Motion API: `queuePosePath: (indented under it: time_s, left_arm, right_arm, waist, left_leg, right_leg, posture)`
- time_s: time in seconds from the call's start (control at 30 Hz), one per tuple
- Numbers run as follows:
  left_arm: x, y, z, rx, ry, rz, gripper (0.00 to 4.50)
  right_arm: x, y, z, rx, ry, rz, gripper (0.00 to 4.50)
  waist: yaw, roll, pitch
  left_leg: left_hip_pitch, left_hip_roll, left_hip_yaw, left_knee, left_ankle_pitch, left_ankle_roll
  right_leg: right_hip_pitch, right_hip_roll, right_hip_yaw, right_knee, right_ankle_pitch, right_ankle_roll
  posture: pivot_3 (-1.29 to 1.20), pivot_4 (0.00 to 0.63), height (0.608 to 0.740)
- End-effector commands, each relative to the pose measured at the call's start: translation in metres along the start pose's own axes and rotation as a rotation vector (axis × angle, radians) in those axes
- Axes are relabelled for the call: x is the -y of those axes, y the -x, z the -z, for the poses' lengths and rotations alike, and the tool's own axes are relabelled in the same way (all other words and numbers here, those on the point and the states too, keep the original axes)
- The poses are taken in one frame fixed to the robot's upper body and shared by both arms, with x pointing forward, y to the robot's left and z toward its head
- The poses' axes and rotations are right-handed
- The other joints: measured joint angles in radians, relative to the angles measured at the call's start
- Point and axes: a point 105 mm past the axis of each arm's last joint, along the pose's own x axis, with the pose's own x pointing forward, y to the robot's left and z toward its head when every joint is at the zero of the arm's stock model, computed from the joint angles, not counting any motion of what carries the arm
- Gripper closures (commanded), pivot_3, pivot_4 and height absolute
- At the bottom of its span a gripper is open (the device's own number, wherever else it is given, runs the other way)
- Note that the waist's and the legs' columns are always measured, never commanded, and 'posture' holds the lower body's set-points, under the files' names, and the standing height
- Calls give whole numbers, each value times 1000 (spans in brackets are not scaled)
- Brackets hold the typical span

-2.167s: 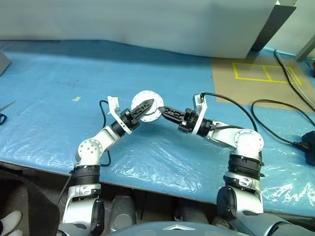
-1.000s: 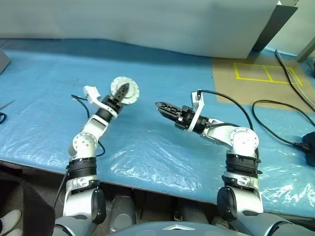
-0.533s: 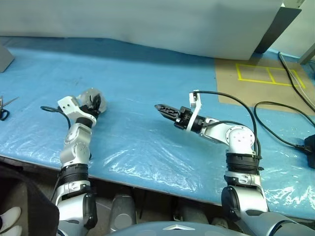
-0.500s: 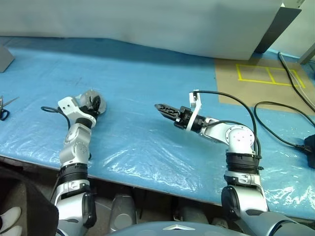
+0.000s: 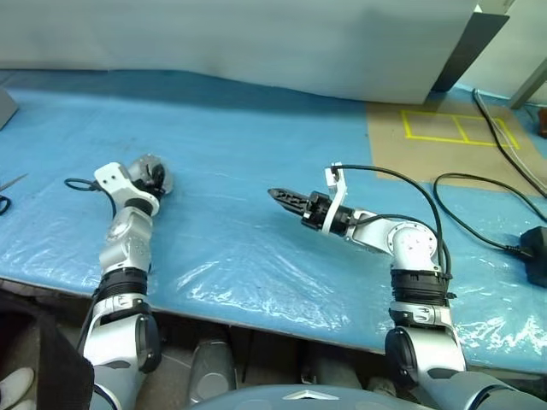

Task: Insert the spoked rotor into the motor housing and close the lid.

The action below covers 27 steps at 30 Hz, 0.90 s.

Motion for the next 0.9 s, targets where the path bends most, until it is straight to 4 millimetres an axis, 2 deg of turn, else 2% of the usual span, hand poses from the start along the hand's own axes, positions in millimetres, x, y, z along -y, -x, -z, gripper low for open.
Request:
queuePosePath:
  time_s: [0.03, 0.07, 0.1, 0.17, 0.27, 0.33, 0.4, 0.47, 0.6, 0.67, 0.73, 0.8, 0.9]
  left_arm:
    - [0, 5, 8, -29, 69, 32, 449]
    - [3, 5, 9, -32, 92, 42, 100]
    - [3, 5, 10, -37, 104, 40, 46]
    - [1, 6, 10, -42, 114, 16, 46]
    - [-16, 6, -3, 17, 149, -78, 46]
    - [-16, 10, -8, 20, 209, -52, 46]
    - [-10, 21, -6, -32, 249, 32, 46]
    - [-7, 41, 6, -130, 243, 109, 46]
    - [5, 96, 20, -342, 307, 329, 46]
    - [0, 115, 28, -421, 264, 351, 46]
    - [0, 124, 28, -449, 239, 372, 46]
    - [10, 127, 24, -456, 222, 430, 46]
    - [42, 128, 23, -453, 135, 554, 46]
  right_arm:
    - [-8, -3, -4, 13, 32, -27, 1695]
    - [-8, -3, -4, 12, 32, -26, 1695]
    - [-8, -3, -4, 11, 32, -27, 1695]
    - [-8, -3, -3, 8, 33, -26, 1695]
    - [-7, -2, -2, 0, 37, -23, 1695]
    - [-6, -2, -1, -8, 39, -15, 1695]
    - [-2, -2, 1, -18, 43, 1, 1695]
    - [-1, -2, 1, -19, 43, 7, 1695]
    - [2, -3, 1, -20, 40, 17, 1695]
    - [3, -4, 1, -22, 38, 19, 1695]
    - [4, -5, 2, -26, 37, 19, 1695]
    - [3, -6, 2, -28, 41, 18, 1695]
    - [1, -5, -3, -12, 58, 10, 1695]
  waist:
    - [3, 0, 0]
    - [8, 0, 0]
    - [13, 0, 0]
    - [16, 0, 0]
    - [15, 0, 0]
    - [11, 0, 0]
    - [7, 0, 0]
    - [3, 0, 0]
    - [1, 0, 0]
    - [2, 1, 0]
    - [7, 2, 0]
    - [13, 4, 1]
    - [16, 4, 1]
  left_leg:
    - [-1, 0, 0, 0, 0, 0]
    - [-2, 0, 0, 0, 0, 0]
    - [-2, 0, 0, 0, 0, 0]
    - [-2, 0, 0, 0, 0, 0]
    - [-2, 0, 0, 0, 0, 0]
    - [-1, 0, 0, -1, 0, 0]
    - [-1, 0, 0, -1, 0, 0]
    - [-1, 0, 1, -3, 0, 0]
    - [-1, 0, 1, -6, 0, 0]
    - [-1, 0, 2, -7, 0, 0]
    - [0, 0, 2, -7, 0, 0]
    - [3, 1, 3, -7, 0, 0]
    - [5, 1, 3, -8, 0, 0]
  right_leg:
    - [0, 0, 0, -1, 0, 0]
    - [0, 0, -1, -1, 0, 0]
    - [0, 0, -1, -1, 0, 0]
    - [0, 0, -1, -1, 0, 0]
    - [0, -1, -1, -2, 0, 0]
    - [0, 0, -1, -2, 0, 0]
    - [0, 0, -1, -2, 0, 0]
    - [-1, 0, 0, -3, 0, 0]
    - [-2, 0, -1, -5, -1, -2]
    - [-1, 0, -1, -6, -2, -3]
    - [-1, 0, -1, -6, -4, -6]
    - [2, 0, 0, -8, -5, -6]
    - [5, -1, 0, -10, -4, -5]
  posture:
    - [0, 150, 740]
    - [0, 150, 740]
    - [0, 150, 740]
    - [0, 150, 740]
    - [0, 150, 740]
    - [0, 150, 740]
    - [0, 150, 740]
    - [0, 150, 740]
    - [0, 150, 740]
    - [0, 150, 740]
    - [0, 150, 740]
    - [0, 150, 740]
    - [0, 150, 740]
